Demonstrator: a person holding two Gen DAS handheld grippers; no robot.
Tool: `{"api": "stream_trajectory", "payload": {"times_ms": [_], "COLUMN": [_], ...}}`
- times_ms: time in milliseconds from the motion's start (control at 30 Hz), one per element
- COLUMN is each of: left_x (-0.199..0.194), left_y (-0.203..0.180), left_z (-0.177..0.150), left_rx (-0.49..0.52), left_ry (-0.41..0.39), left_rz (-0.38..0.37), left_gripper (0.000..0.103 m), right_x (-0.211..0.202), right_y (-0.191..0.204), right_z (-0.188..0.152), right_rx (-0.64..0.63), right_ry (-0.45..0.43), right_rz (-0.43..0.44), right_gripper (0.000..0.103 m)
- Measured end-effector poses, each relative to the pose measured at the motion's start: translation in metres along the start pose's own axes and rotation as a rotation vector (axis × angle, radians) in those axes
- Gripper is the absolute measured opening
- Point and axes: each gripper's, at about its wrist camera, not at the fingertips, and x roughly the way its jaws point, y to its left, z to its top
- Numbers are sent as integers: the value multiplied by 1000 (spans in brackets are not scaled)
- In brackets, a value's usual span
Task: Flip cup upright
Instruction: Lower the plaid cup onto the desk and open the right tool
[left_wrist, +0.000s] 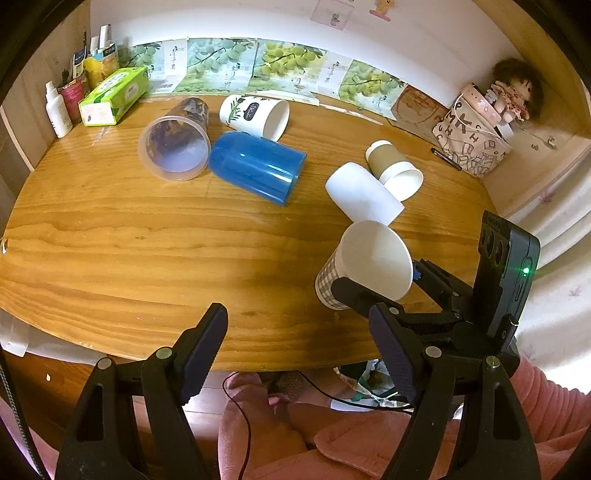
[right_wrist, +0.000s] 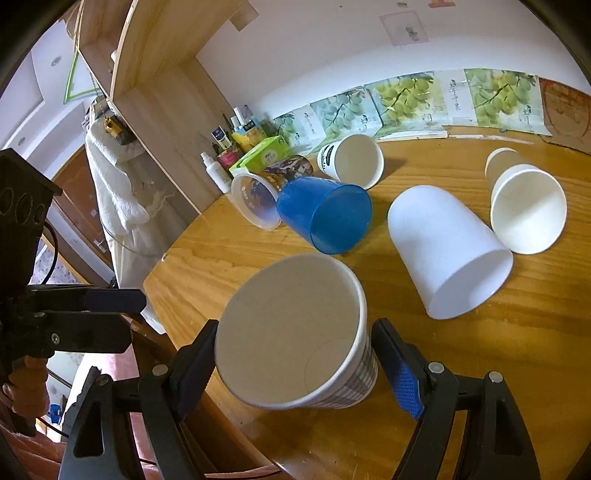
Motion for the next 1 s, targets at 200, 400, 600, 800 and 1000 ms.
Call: {"api": "stream_trajectory", "payload": {"times_ms": [200,400,600,800,1000], "left_x": [-1,-3,0,8,22], "left_y": [-6,-6,-3,-3,-8], "left_z": [-6,-16,-32,-44,-48], "left_rx": [5,-34,-74,-86,-54], "left_ry": [4,7,38,94,148], "left_rz": [8,31,68,84,57], "left_gripper": [82,82,82,82,82], "right_x": [0,5,1,-7,-34], "right_y": [4,7,8,8,2], "right_z": [-1,-9,-26,-45,-66], "right_rx": [-23,-61,-47,-31,47], "right_ry": [16,68,104,157,181], "right_rz": [-42,-61,-84,-148,-233], "right_gripper": [83,85,86,86,86]}}
